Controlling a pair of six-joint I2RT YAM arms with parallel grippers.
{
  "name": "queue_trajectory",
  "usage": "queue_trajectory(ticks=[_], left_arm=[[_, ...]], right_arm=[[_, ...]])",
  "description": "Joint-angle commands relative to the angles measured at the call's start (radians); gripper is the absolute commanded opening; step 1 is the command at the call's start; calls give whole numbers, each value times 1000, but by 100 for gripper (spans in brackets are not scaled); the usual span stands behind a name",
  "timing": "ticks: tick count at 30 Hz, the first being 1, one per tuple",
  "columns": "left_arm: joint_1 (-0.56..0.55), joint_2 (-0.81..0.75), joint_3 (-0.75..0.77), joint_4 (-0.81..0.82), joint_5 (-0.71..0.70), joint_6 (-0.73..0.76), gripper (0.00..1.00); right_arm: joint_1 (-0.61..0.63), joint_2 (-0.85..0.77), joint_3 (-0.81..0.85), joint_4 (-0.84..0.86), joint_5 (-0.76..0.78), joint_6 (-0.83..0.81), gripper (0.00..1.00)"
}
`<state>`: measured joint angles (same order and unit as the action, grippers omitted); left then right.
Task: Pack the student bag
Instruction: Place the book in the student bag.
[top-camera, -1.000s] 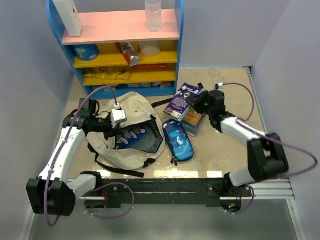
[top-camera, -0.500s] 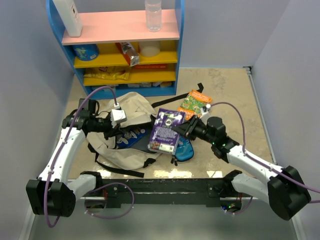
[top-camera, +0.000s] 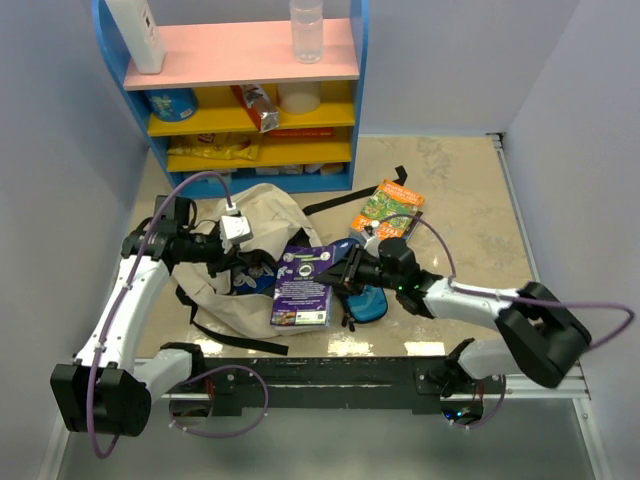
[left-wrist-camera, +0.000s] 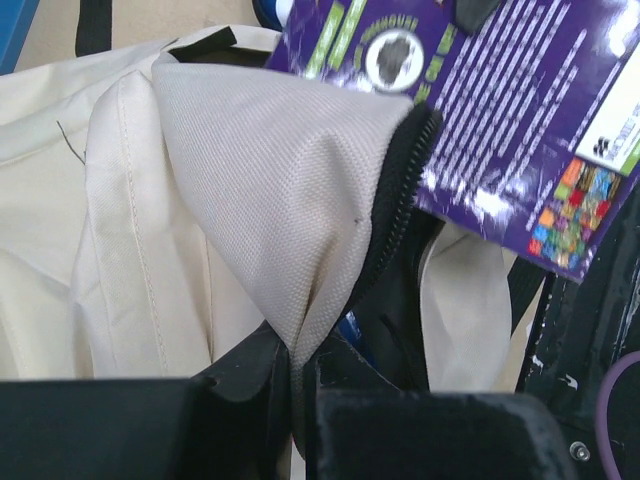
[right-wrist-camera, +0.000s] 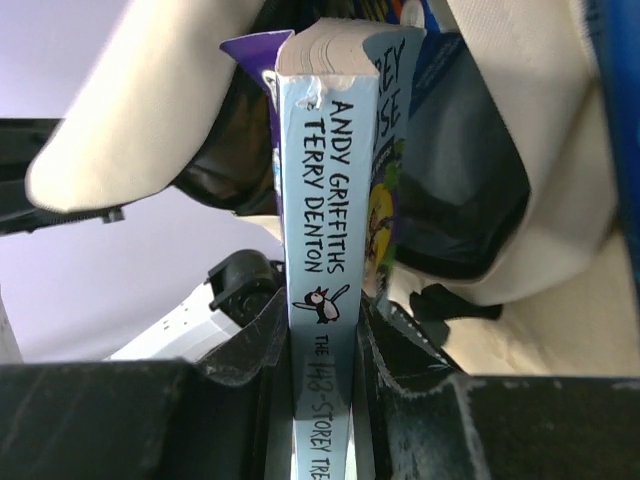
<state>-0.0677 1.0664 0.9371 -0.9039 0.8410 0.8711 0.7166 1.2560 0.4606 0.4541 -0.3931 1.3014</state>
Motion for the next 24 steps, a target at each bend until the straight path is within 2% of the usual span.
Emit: queue_trajectory(ticks=[1,4,11,15,18,22,24], left_arm=[[-1,-37,62,37,79,-6,0],[-1,-42,62,28,73,5,0],[-3,-45,51,19,78,19,0],[-1,-42,52,8,86,29,0],[-1,-40,63,-15,90,39,0],[-1,-54,68,-33,81,49,0],[-1,-63,66,-44,82,55,0]], right_arm=[[43,138,107,326,-113,127,0],[76,197,139,315,-119,125,0],[147,160,90,284,-70,131,0],[150,257,122,333,-84,133,0],[133,363,228,409,-134,134,0],[34,521,355,494,-144,159,0],[0,545,378,533,-138,176,0]])
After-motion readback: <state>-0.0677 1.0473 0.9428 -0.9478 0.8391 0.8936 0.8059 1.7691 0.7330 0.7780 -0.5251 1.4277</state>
